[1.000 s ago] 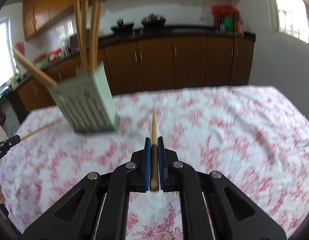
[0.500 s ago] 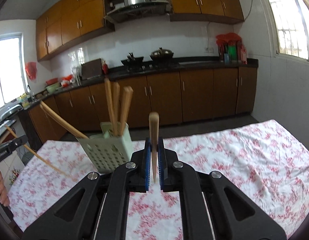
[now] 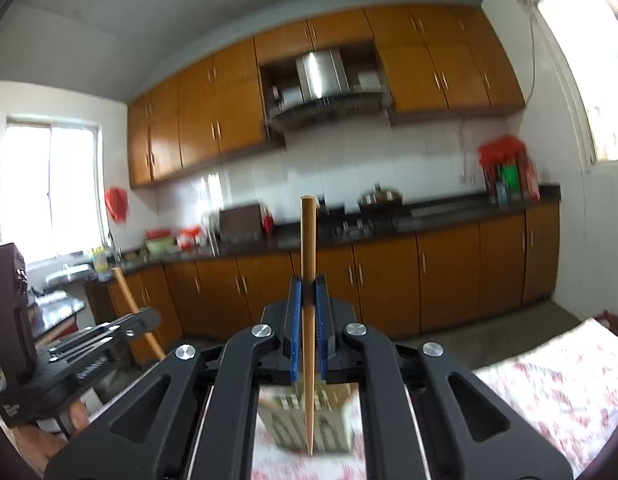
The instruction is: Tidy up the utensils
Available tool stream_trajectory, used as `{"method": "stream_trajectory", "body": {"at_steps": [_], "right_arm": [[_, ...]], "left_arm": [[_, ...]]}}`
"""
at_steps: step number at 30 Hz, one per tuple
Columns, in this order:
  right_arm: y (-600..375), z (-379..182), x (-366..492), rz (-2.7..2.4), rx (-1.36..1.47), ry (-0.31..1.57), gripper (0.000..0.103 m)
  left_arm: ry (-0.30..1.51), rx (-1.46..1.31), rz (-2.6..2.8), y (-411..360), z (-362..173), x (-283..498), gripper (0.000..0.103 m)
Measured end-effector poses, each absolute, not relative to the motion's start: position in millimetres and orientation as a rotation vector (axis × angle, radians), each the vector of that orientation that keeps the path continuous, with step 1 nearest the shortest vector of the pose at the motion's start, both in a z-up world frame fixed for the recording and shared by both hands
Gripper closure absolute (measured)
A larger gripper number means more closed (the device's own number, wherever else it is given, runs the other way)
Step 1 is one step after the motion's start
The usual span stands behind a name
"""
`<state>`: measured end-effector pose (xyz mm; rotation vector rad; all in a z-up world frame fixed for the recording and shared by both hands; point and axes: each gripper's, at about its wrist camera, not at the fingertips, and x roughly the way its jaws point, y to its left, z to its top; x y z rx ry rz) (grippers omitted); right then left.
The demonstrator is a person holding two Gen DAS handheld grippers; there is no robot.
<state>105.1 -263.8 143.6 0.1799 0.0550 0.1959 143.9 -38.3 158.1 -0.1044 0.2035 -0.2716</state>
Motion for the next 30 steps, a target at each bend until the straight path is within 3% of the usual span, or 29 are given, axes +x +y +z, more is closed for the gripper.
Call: {"method": "stream_trajectory", "body": {"at_steps": [8,19,21,23,25,27,29,30], "right_arm": [[-260.1,137.0,146.6,0.153,0.177,-0.042,0.095],[-261.9,98.4,175.7,0.148,0.194,0.068,0.095],[-261.4,98.3,172.0,0.154,0.194,0.083,0.094],[-260.3,101.2,168.4,0.152,0.184,0.087,0.086],[-263.6,108.0,157.8,0.146,0.179,0.075,0.07],[-265.9,113.9,148.5,0.135,0.173,0.063,0.065],[-270.4,119.3,133.2,0.126,0.173,0.055,0.054],[-272.4,121.1,122.0,0.123,0.173,0.052,0.041]], "left_arm": [[0.028,-0.138,-0.202,-62.9,186.6,175.1,0.095],[0.134,-0.158,-0.192,-66.6,127.4,222.1,0.095],[0.152,-0.178,-0.194,-61.1,121.8,222.1,0.09],[0.151,-0.188,-0.185,-52.7,121.8,217.9,0.076],[0.14,-0.192,-0.183,-46.5,125.5,210.1,0.07],[0.128,-0.195,-0.174,-37.1,132.4,199.1,0.059],[0.118,-0.195,-0.165,-27.4,136.5,185.9,0.041],[0.114,-0.187,-0.156,-20.8,137.9,174.9,0.037]]}}
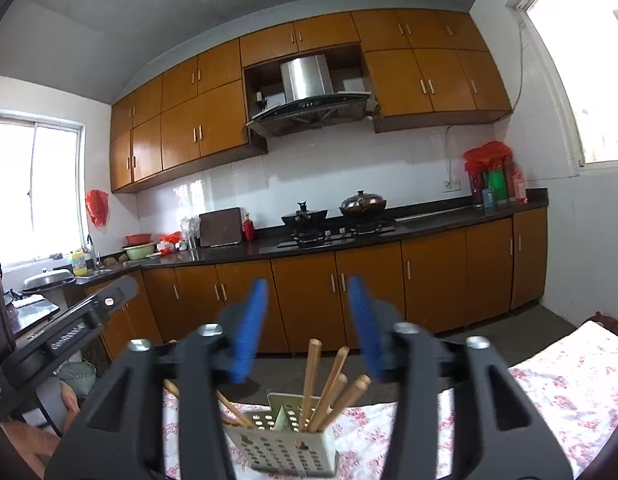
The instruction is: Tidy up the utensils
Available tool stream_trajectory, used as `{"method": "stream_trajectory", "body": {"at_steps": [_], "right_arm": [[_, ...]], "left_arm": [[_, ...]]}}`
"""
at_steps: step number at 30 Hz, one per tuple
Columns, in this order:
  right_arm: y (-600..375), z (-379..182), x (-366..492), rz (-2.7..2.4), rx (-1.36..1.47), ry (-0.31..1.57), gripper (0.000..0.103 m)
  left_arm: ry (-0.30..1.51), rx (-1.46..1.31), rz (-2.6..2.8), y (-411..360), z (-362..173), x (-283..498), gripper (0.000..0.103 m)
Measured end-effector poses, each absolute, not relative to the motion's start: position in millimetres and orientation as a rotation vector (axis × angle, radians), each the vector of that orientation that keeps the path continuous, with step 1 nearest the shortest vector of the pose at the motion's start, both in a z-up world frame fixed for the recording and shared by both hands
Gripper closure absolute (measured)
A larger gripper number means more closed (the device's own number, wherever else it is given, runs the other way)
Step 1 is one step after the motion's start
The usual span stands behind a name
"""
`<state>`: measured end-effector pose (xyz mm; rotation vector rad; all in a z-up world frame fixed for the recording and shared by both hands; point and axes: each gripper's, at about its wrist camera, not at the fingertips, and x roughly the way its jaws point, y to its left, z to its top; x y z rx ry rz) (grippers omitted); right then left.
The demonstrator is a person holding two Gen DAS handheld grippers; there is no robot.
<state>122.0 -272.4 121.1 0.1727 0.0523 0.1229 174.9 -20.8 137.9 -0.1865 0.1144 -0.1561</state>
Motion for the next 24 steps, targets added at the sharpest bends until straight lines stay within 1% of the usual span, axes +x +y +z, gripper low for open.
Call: {"method": "stream_trajectory", "body": {"at_steps": [1,2,3,4,5,6,11,20,24], "right_arm": [[-272.8,121.4,118.6,0.122,0.169,0.052,0.03],[-272.4,120.7,107.6,0.115,0.155,0.055,0.025],[-270.8,119.5,99.9,0.111,0.14,0.061,0.016],[-268.5,117.3,92.0,0.108,0.121,0.068,0.007],[-264.4,113.2,81.6,0.1,0.094,0.075,0.004],[-261.2,109.2,73.9,0.092,0.075,0.079,0.002],[-241.2,81.9,43.3,0.011,-0.03,0.145,0.002],[-234.2,31.6,24.4,-0.024,0.013,0.334,0.002],[-234.9,16.2,13.2,-0.036,0.036,0.348,0.002]], "left_arm": [[0.113,-0.181,-0.148,-15.1,138.0,164.9,0.027],[0.113,-0.173,-0.144,-9.0,137.0,153.3,0.017],[0.116,-0.166,-0.138,-5.5,136.0,144.2,0.013],[0.119,-0.156,-0.132,-1.4,133.9,134.2,0.007],[0.123,-0.144,-0.125,2.3,130.7,124.1,0.004],[0.132,-0.131,-0.111,6.0,126.2,112.5,0.004],[0.194,-0.068,-0.059,17.6,97.0,66.7,0.004],[0.281,0.0,-0.053,19.6,37.6,20.8,0.004],[0.315,0.008,-0.054,16.2,20.9,14.9,0.004]]}}
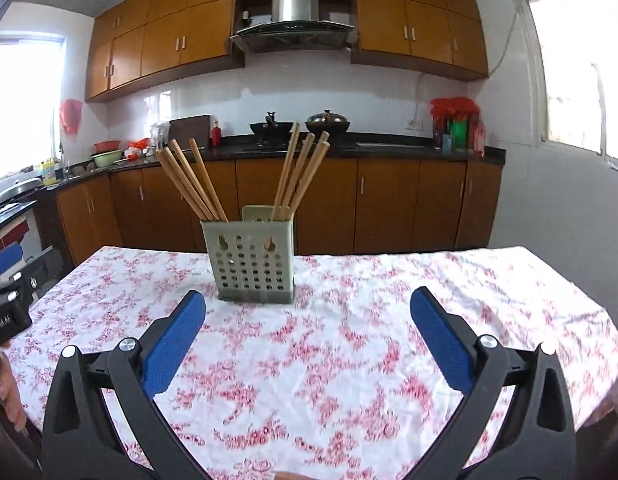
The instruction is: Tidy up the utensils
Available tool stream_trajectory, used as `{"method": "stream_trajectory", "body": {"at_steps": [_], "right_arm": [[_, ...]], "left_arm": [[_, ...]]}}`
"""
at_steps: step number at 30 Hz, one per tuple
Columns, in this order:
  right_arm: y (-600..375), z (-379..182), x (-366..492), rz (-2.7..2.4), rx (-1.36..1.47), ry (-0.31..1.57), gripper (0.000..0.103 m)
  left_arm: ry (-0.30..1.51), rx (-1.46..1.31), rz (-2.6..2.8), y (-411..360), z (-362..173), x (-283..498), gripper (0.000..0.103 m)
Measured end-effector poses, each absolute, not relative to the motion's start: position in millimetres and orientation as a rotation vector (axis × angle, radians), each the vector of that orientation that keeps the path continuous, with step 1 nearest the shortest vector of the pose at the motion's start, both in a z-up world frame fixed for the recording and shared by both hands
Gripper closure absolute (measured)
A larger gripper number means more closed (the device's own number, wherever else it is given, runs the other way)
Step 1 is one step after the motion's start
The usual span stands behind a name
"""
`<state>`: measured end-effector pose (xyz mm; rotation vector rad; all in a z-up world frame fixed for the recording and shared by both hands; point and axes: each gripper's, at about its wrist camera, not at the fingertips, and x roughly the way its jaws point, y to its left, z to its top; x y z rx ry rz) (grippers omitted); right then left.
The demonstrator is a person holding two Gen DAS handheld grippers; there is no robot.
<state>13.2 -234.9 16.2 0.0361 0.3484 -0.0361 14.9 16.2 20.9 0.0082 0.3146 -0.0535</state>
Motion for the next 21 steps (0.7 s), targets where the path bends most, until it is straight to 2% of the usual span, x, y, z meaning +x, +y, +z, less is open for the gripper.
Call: {"method": "stream_trajectory", "body": {"at_steps": [15,21], "right_arm": [[-232.0,-9.7,3.1,-0.004,0.052,0.418,0.002],[-230.3,-8.8,1.3,0.004,0.048,0.412,0.002]], "left_arm": [[0.447,-0.025,-0.094,10.8,-7.4,18.5,0.004],[0.411,-0.004,-0.083,8.5,-5.6,13.1,0.004]]}}
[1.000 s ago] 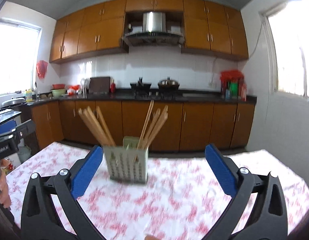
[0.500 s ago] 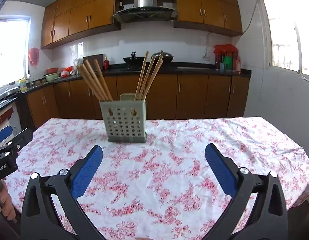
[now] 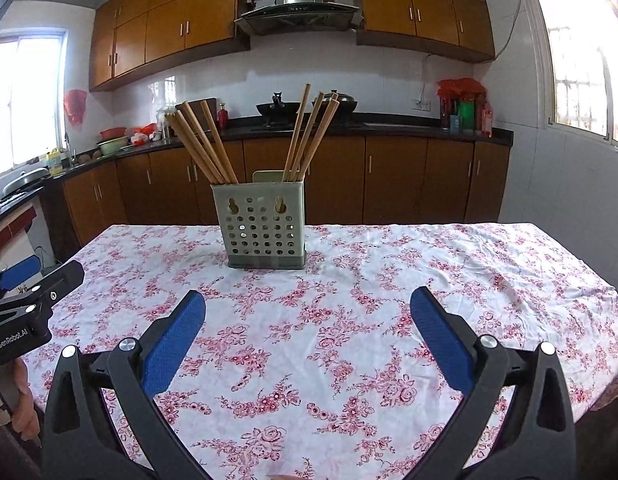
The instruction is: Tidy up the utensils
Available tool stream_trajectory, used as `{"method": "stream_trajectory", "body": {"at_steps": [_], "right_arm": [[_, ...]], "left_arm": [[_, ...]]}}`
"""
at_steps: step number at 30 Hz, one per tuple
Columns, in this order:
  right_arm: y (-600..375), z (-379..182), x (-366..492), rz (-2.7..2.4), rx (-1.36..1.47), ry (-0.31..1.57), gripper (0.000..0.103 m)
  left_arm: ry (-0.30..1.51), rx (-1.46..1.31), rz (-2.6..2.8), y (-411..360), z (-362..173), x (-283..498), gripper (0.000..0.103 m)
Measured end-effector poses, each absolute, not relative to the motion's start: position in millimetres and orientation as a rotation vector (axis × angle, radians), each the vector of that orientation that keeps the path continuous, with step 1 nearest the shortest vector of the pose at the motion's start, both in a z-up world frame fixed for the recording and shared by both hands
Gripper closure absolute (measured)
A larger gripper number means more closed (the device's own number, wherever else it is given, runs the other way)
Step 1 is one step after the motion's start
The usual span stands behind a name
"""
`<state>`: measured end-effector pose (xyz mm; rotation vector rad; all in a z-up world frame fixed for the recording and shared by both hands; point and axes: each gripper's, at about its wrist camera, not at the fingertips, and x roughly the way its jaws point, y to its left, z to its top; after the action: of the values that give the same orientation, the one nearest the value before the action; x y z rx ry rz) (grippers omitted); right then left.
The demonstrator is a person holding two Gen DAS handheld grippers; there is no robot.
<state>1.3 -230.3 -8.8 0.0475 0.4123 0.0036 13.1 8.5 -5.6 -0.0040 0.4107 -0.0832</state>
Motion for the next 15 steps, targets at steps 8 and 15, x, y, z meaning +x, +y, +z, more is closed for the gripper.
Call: {"method": "stream_trajectory", "body": {"at_steps": [8,15], "right_arm": [[-230.6,-8.7,1.0,-0.001,0.048,0.419,0.002],[-231.9,-10.1,2.7,-0.007,0.057,0.428,0.002]], "left_arm": [[0.401,0.022,-0.069,4.2,-4.2,12.6,0.004],[0.409,0.023,-0.072,2.2,-6.3,13.1,0.004]]}}
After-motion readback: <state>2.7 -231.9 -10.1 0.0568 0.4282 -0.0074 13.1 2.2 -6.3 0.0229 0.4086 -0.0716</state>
